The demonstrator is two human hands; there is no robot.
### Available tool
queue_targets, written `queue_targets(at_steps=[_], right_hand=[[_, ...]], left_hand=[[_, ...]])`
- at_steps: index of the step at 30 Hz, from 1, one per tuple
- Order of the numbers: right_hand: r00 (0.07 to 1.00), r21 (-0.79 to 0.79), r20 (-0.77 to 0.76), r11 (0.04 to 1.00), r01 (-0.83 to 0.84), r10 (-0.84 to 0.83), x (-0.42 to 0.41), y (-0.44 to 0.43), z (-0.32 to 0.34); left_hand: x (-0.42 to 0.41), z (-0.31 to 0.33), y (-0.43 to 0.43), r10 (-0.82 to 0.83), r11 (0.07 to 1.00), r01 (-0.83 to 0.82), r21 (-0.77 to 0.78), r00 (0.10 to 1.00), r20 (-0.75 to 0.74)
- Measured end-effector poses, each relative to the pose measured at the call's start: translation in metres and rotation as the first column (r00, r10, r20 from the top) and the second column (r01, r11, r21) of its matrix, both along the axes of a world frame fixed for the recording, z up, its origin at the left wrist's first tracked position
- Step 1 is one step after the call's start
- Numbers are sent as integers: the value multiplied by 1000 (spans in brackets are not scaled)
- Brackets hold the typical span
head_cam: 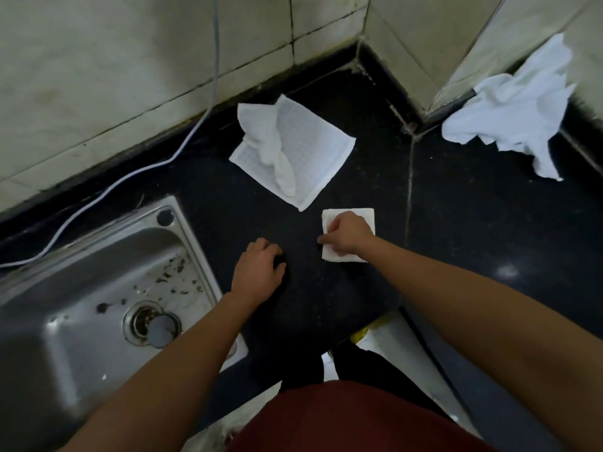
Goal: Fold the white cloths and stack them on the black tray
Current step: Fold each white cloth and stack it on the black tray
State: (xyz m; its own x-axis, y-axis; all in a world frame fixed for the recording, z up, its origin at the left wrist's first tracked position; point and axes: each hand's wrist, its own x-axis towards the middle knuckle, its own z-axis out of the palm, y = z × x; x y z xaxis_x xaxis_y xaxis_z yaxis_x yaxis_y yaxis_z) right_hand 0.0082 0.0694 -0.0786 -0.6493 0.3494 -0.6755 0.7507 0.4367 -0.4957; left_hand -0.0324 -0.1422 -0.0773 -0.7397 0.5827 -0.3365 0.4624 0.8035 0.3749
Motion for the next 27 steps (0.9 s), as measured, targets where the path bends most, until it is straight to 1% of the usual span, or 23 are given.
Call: queue_targets(at_steps=[1,2,3,4,5,6,7,8,9,10,12,14,17,18,20,21,22,24,27], right_hand=[[999,-51,-30,998,37,-38,4,3,3],[994,-62,-80,996,68,-73,9,7,6],[987,-5,-145,998,70,-70,16,13,10],[980,112,-199,993,48,-25,25,21,12],[971,251,-230,968,3,56,35,27,12],[953,397,-249,916,-63,173,45,32,11],[916,520,-256,843,-138,308,54,36,9],[866,605,-246,767,-215,436,62,39,4],[824,647,-197,702,-298,532,68,42,-1],[795,641,-122,658,-395,595,73,44,-6],[759,574,37,609,-548,649,80,50,-13],[749,534,104,599,-597,654,86,60,-15],[766,519,79,630,-578,637,89,71,-15],[784,527,29,657,-539,620,87,73,-15],[815,570,-122,712,-410,566,78,74,-13],[825,584,-176,732,-351,537,69,74,-11],[833,584,-200,746,-322,516,58,74,-9],[843,549,-170,759,-349,511,33,71,-3],[828,478,49,715,-510,558,1,67,0]], left_hand=[[1,0,4,-7,1000,7,27,1000,-7],[2,1,11,-23,998,24,59,1000,-15],[2,2,19,-50,995,52,89,998,-31],[3,2,29,-90,989,95,114,995,-50],[3,4,41,-137,981,145,128,988,-69],[3,5,52,-190,971,200,130,978,-85],[4,5,64,-251,958,261,115,963,-95],[4,4,75,-317,943,325,78,943,-100],[4,3,85,-378,924,381,19,921,-94],[4,0,91,-420,907,418,-48,904,-82],[2,-5,95,-468,877,455,-151,882,-57],[1,-11,95,-491,860,477,-181,870,-43],[1,-18,94,-499,856,488,-171,867,-23],[0,-19,95,-501,854,490,-172,865,-19],[0,-19,96,-494,859,486,-160,869,-19],[0,-18,96,-489,865,481,-146,872,-23],[1,-17,96,-477,874,470,-123,879,-30],[3,-14,93,-420,907,418,-51,905,-65],[3,-8,80,-285,957,290,29,952,-113]])
